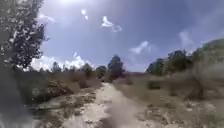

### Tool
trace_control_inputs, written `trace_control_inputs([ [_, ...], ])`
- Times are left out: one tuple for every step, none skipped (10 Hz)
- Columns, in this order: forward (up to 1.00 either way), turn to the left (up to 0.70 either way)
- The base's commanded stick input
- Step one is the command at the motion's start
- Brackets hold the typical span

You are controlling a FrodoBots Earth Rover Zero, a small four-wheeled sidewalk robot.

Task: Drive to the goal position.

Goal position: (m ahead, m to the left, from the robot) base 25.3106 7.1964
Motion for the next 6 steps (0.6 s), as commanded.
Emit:
trace_control_inputs([
  [0.85,0.04],
  [0.85,0.04],
  [0.85,0.04],
  [0.85,0.04],
  [0.85,0.04],
  [0.85,0.04],
])
